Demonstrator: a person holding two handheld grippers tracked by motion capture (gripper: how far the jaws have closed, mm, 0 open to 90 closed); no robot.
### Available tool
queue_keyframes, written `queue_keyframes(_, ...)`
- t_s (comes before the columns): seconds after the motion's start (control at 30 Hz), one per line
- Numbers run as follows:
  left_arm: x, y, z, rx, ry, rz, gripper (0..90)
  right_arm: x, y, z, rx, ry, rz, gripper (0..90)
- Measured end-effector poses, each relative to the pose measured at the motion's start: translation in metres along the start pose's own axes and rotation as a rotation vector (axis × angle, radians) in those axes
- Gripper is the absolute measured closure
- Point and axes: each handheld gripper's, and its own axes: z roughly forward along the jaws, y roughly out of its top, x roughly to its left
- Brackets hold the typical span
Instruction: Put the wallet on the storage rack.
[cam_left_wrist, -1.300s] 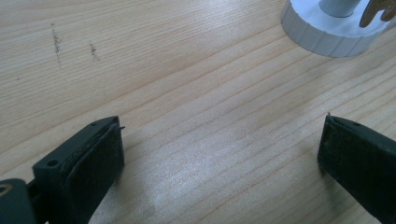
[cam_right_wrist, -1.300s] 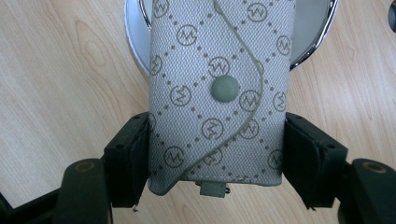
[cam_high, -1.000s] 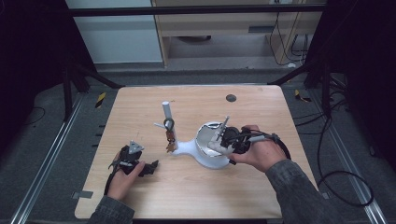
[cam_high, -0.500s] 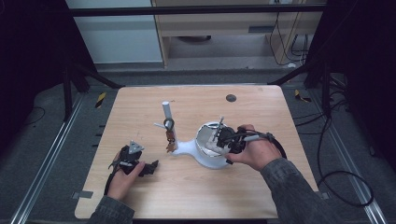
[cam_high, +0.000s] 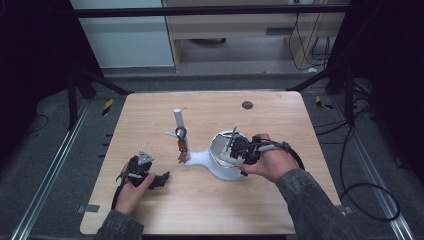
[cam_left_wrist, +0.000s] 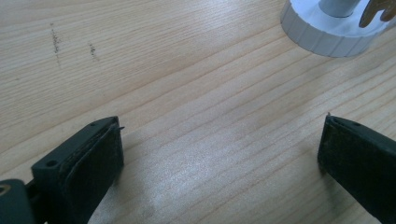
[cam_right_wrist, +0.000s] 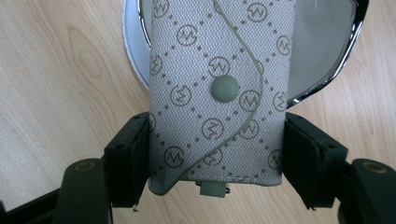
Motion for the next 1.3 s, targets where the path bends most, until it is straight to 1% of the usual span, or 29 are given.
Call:
queue_keyframes(0.17, 0.0, 0.0, 0.0, 0.0, 0.0, 0.001, 0.0, 0.0, 0.002, 0.001, -0.001, 0.0, 0.002, 30.6)
queue_keyframes(0.33, 0.0, 0.0, 0.0, 0.0, -0.001, 0.001, 0.0, 0.001, 0.004, 0.004, 0.012, -0.001, -0.002, 30.6)
queue_keyframes(0.6, 0.0, 0.0, 0.0, 0.0, -0.002, 0.002, 0.0, -0.001, 0.007, 0.007, 0.017, -0.005, -0.004, 30.5)
queue_keyframes(1.03, -0.001, 0.001, 0.0, 0.004, -0.004, 0.009, 0.0, -0.003, 0.013, 0.013, 0.032, 0.008, 0.0, 30.3)
queue_keyframes(1.3, -0.001, 0.001, 0.001, 0.001, -0.005, 0.005, 0.0, -0.005, 0.014, 0.016, 0.042, 0.013, 0.006, 30.2)
